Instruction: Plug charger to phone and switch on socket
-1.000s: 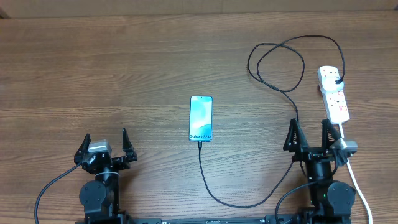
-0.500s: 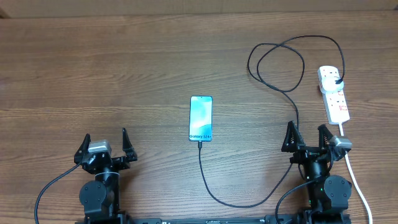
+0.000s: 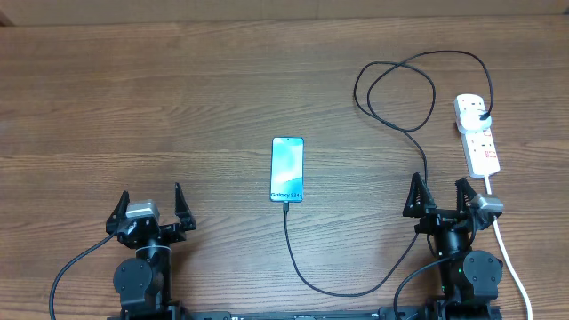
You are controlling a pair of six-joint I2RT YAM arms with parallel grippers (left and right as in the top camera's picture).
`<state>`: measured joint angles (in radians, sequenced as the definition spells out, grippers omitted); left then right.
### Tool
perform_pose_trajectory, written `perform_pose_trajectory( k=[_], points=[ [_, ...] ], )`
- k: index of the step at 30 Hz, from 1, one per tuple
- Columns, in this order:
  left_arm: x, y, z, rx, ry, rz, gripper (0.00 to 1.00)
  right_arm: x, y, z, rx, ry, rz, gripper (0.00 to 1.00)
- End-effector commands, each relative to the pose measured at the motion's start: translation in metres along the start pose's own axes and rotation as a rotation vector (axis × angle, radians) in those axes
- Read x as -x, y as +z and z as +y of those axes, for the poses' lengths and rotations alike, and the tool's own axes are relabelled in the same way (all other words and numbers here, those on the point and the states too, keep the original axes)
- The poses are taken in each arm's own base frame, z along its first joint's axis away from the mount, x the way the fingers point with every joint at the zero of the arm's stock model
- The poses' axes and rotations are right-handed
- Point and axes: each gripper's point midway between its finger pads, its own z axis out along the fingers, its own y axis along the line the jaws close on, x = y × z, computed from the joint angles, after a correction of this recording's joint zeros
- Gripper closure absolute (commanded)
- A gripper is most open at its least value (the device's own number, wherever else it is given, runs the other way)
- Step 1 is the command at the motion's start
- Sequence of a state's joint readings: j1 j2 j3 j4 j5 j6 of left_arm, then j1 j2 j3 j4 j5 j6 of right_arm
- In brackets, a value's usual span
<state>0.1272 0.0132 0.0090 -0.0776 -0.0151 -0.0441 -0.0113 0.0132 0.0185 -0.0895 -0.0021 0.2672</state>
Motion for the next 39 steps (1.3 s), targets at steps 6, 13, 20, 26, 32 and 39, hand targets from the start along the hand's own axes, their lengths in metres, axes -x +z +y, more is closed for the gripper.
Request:
perform_pose_trajectory(
  k=[6, 13, 20, 26, 32, 39],
  points=[
    [0.0003, -0.0002, 0.0035, 0.016, 0.024, -0.006, 0.0, -0.0028, 0.0004, -0.0008, -0.002, -0.01, 0.0, 0.0],
    [0.0003, -0.0002, 0.0034, 0.015, 0.024, -0.006, 0.0, -0.003, 0.0004, -0.0006, 0.0, -0.086, 0.002, 0.0],
    [0.0003, -0.0002, 0.0035, 0.016, 0.024, -0.006, 0.0, -0.0037, 0.0004, 0.0012, 0.011, -0.273, 0.004, 0.0],
    [0.0003, -0.0002, 0.0035, 0.016, 0.024, -0.006, 0.01, -0.0035, 0.0004, 0.0011, 0.011, -0.272, 0.003, 0.0],
    [0.0003, -0.0002, 0.0035, 0.016, 0.024, -0.006, 0.01, -0.0035, 0.0004, 0.0011, 0.011, -0.272, 0.003, 0.0],
    [0.0003, -0.0002, 0.0035, 0.016, 0.024, -0.006, 0.0, -0.0035, 0.0004, 0.0011, 0.011, -0.272, 0.003, 0.0]
  ],
)
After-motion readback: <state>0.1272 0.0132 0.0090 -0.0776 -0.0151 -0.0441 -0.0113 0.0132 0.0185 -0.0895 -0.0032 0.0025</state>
